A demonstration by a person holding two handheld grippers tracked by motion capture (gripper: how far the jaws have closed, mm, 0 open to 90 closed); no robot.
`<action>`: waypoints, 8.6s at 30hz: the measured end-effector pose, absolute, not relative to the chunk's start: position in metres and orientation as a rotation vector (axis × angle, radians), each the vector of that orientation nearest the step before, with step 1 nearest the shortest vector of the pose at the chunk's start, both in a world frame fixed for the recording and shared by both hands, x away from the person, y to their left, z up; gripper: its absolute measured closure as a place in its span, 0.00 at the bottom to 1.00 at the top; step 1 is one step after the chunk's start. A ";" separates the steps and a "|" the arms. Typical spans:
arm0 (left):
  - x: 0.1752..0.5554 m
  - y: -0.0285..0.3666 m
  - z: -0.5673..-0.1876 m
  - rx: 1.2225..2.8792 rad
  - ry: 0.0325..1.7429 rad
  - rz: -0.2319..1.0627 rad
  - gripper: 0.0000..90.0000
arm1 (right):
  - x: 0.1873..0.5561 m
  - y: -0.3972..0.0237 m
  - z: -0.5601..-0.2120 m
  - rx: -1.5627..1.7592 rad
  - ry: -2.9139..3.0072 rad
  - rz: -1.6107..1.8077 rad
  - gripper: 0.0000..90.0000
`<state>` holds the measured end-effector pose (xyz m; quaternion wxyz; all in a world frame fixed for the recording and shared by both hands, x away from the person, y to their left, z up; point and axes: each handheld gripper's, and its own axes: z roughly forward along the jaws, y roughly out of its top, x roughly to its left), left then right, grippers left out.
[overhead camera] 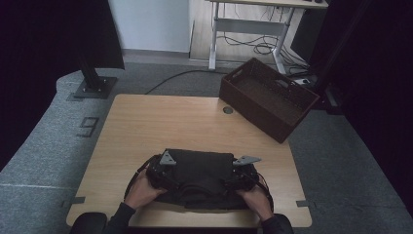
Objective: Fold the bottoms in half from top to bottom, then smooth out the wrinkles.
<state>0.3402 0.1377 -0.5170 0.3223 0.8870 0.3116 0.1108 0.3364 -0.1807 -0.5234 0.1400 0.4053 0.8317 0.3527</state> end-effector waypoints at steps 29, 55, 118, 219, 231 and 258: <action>0.314 0.150 -0.541 2.210 0.932 0.360 0.00 | 0.336 -0.186 -0.540 1.180 2.413 0.989 0.14; 0.398 0.144 -0.501 2.230 0.965 0.393 0.00 | 0.396 -0.179 -0.508 1.203 2.326 1.074 0.05; 0.314 0.185 -0.524 2.045 0.974 0.240 0.00 | 0.328 -0.165 -0.541 1.116 2.426 1.067 0.00; 0.340 0.248 -0.548 2.154 1.222 0.455 0.00 | 0.485 -0.340 -0.447 1.415 2.021 0.915 0.00; 0.340 0.247 -0.548 2.152 1.224 0.455 0.00 | 0.479 -0.337 -0.447 1.427 2.037 0.938 0.13; 0.340 0.246 -0.548 2.152 1.223 0.454 0.00 | 0.490 -0.321 -0.445 1.493 2.101 0.849 0.51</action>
